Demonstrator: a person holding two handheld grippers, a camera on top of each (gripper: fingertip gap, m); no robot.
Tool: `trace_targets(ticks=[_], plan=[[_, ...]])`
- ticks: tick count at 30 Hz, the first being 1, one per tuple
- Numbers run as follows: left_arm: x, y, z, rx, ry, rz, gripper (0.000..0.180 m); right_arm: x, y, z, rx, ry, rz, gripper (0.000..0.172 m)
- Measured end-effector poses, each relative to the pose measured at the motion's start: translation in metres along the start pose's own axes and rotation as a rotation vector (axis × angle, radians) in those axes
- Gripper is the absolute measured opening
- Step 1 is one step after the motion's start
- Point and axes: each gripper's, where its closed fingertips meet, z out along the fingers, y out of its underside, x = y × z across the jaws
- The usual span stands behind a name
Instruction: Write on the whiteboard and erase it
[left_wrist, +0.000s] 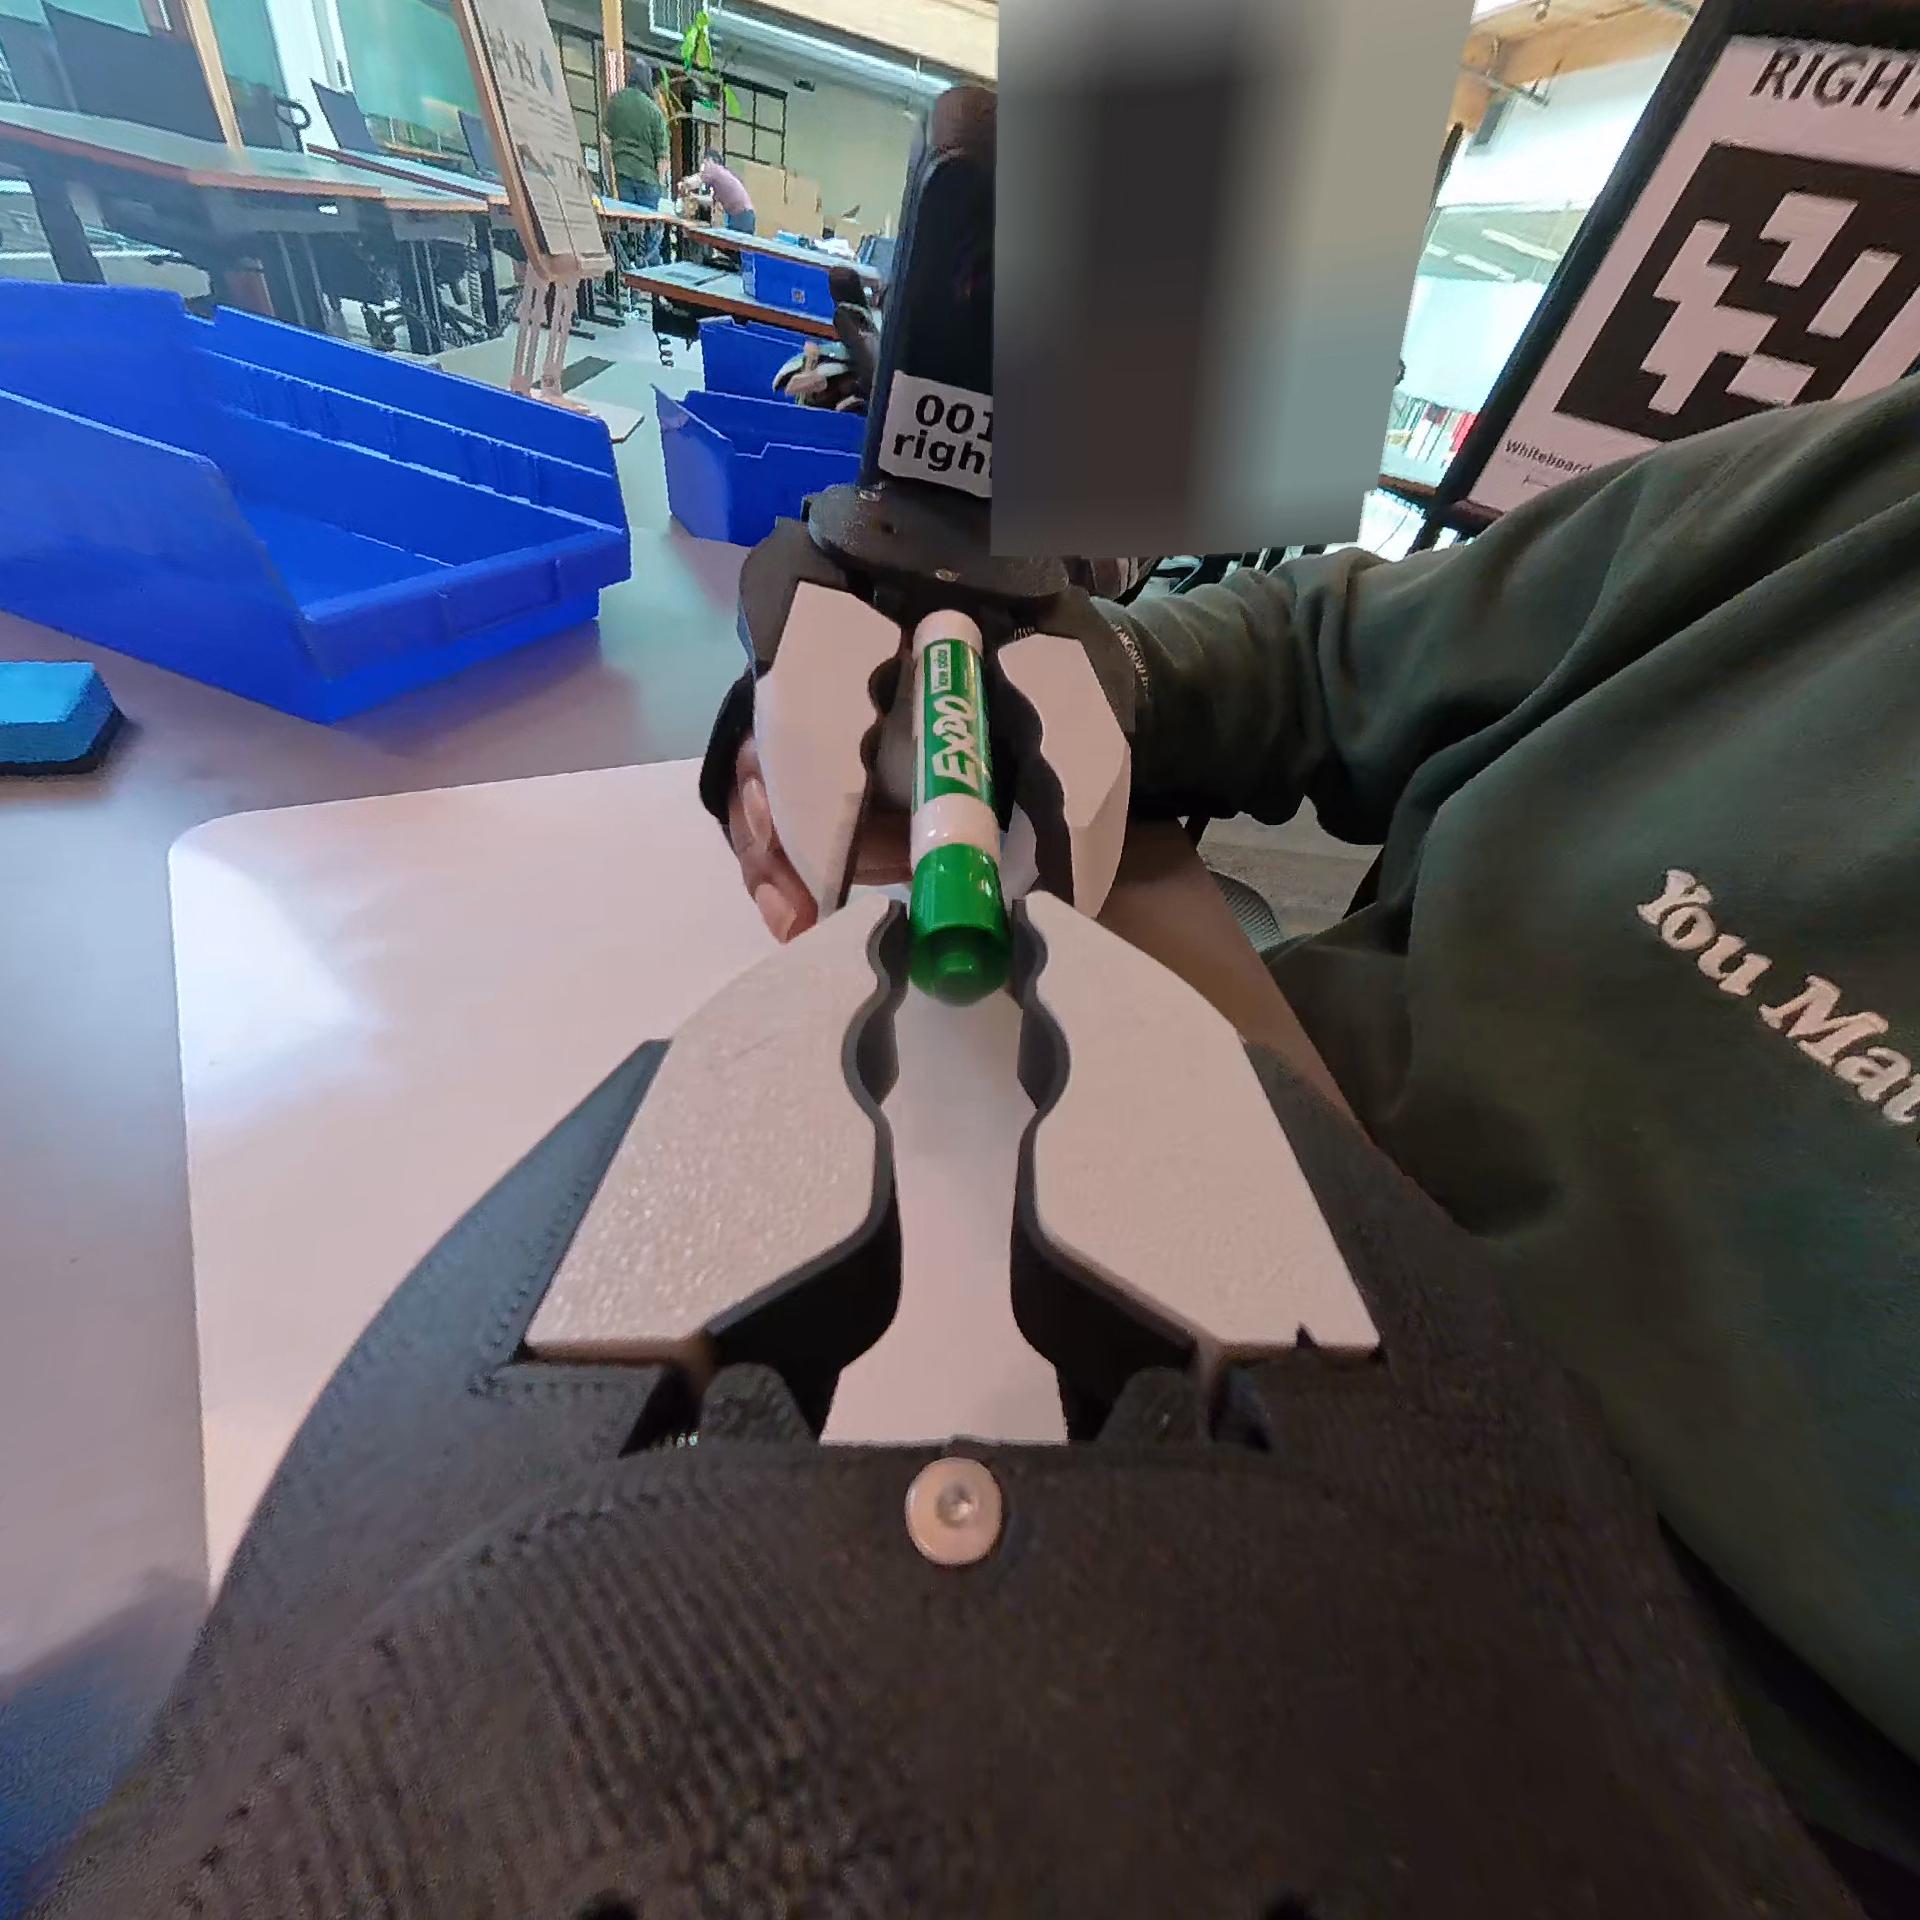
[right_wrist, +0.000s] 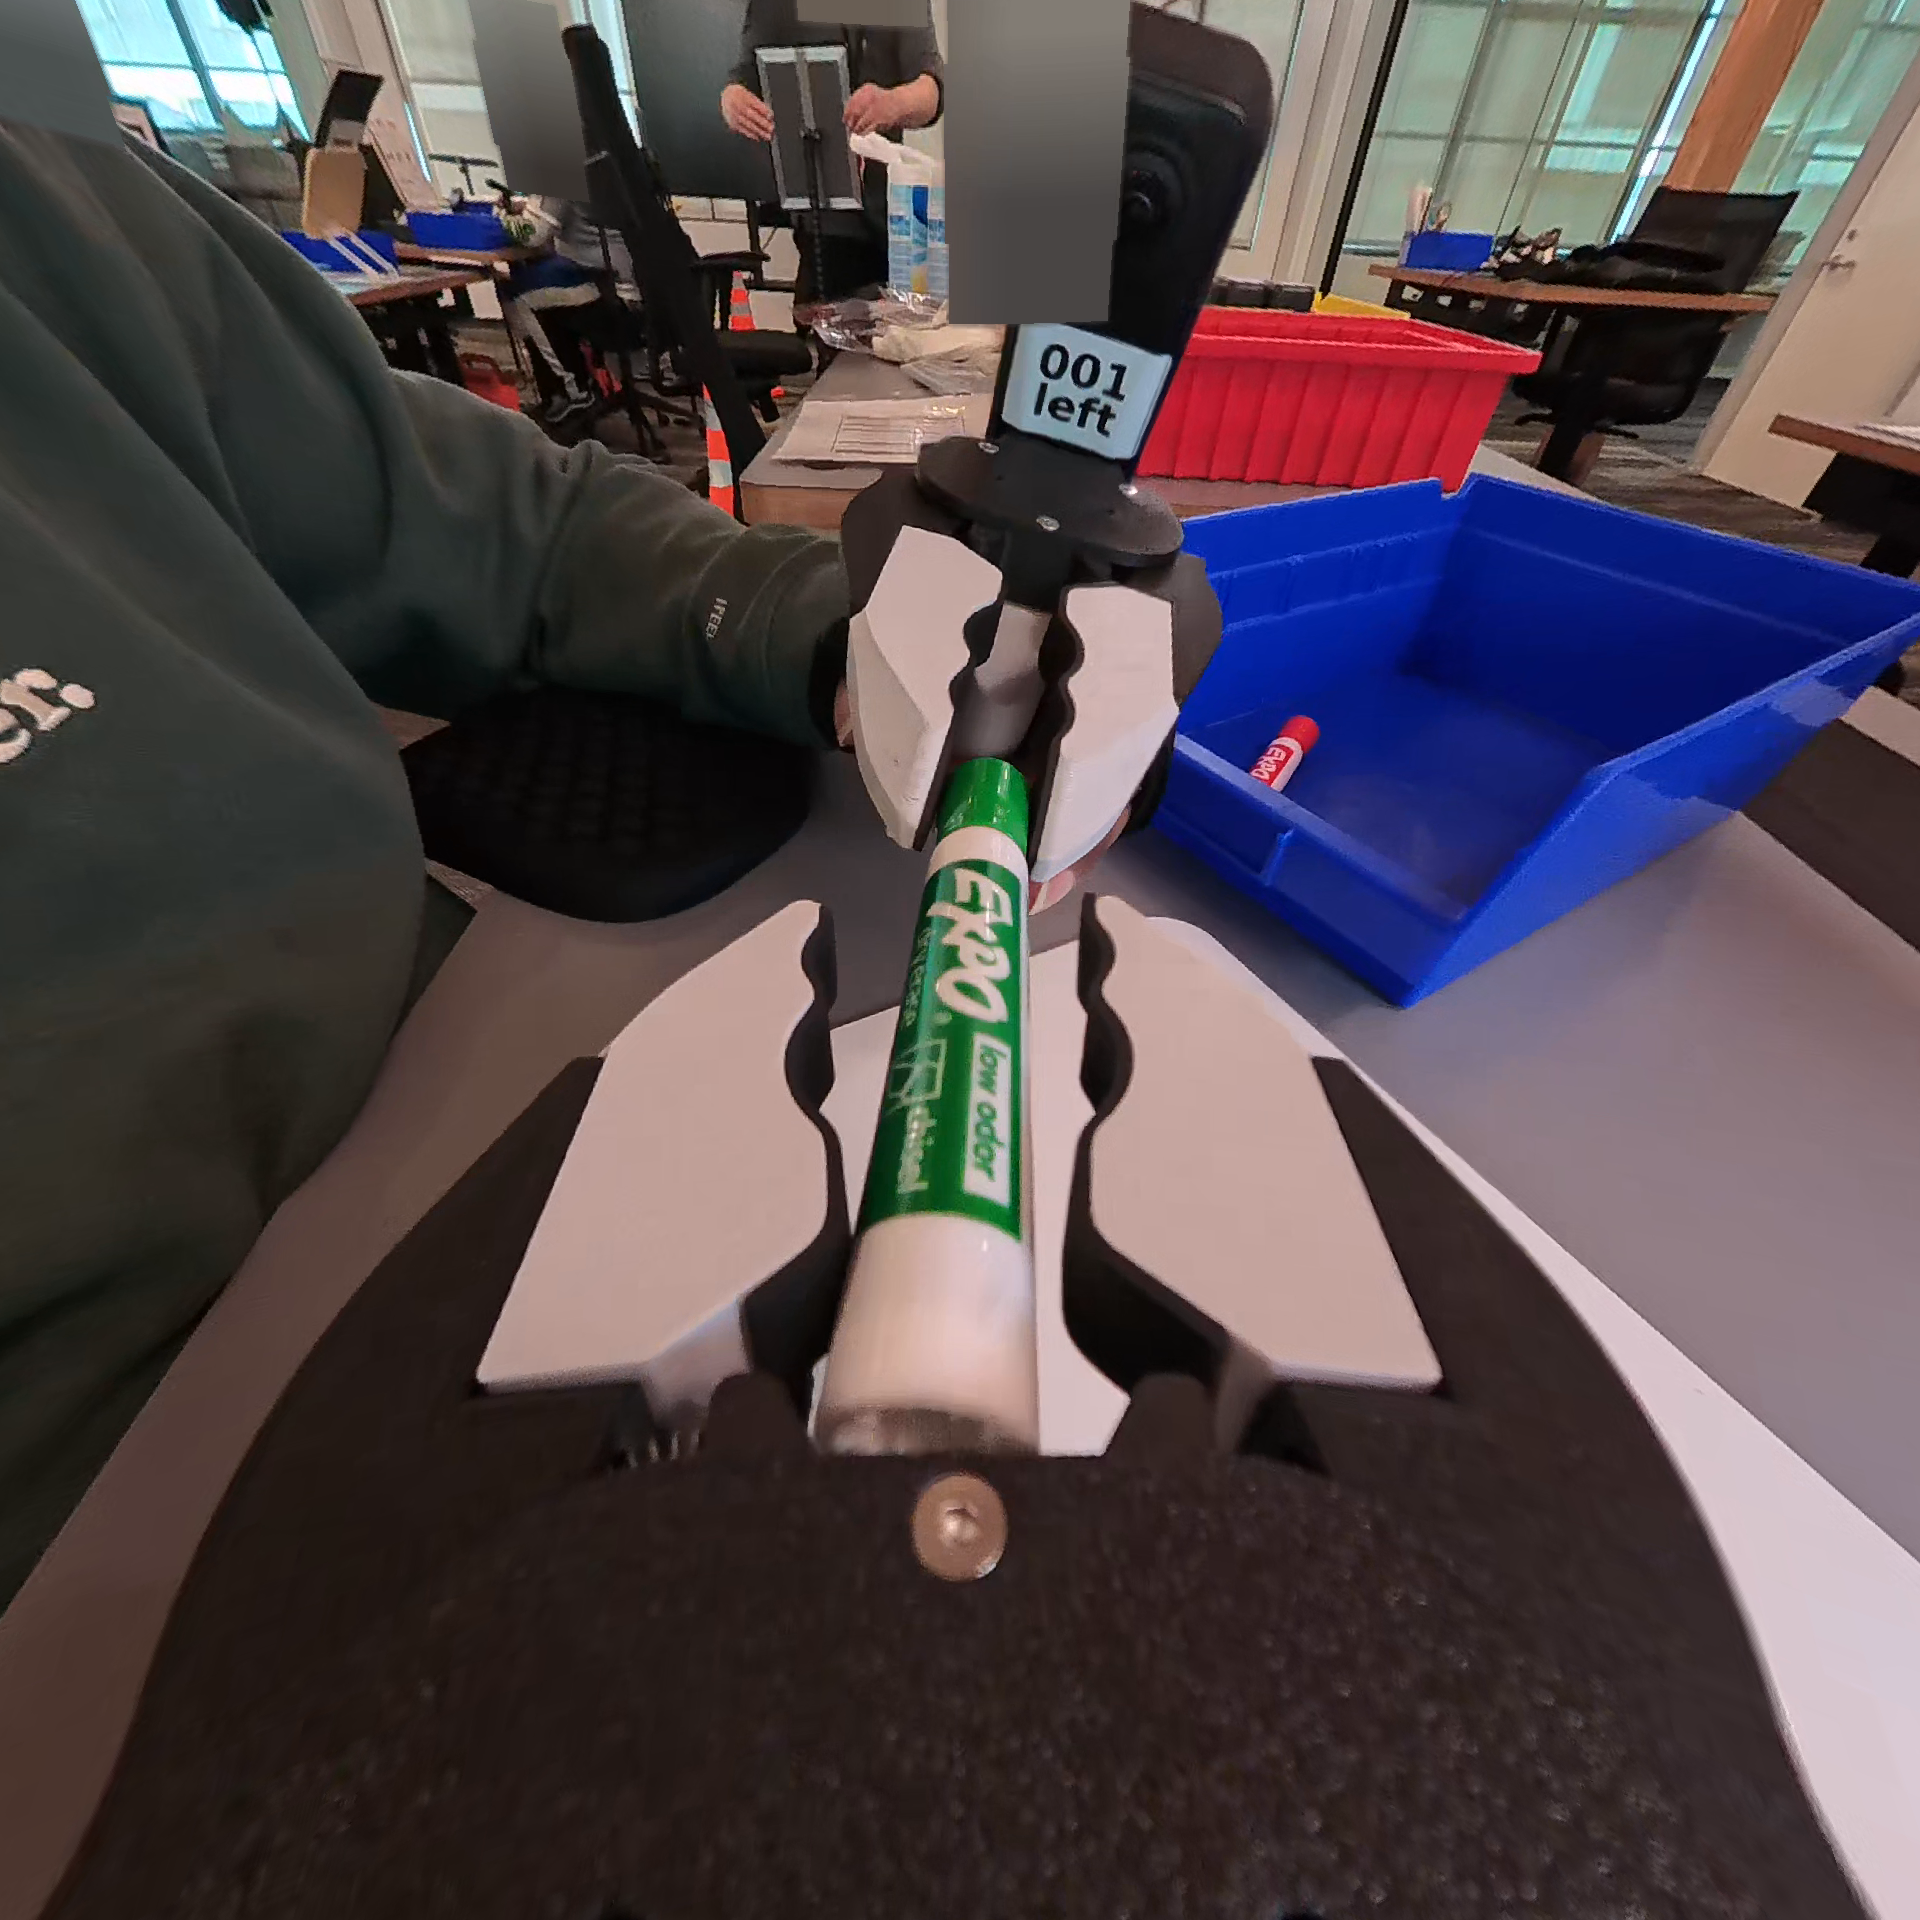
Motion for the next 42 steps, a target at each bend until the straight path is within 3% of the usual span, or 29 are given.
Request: trace_targets(ticks=[14,24,42], plan=[[0.0,0.011,0.01,-0.018,0.03,-0.15,0.019,0.0,0.0,0.0,-0.022,0.012,0.016,0.051],[-0.002,0.027,0.011,-0.1,0.054,-0.274,0.019,-0.001,0.011,0.003,-0.062,-0.004,0.017,0.039],[-0.003,0.044,0.014,-0.199,0.051,-0.281,0.019,-0.004,0.027,0.007,-0.126,-0.044,0.062,0.034]])
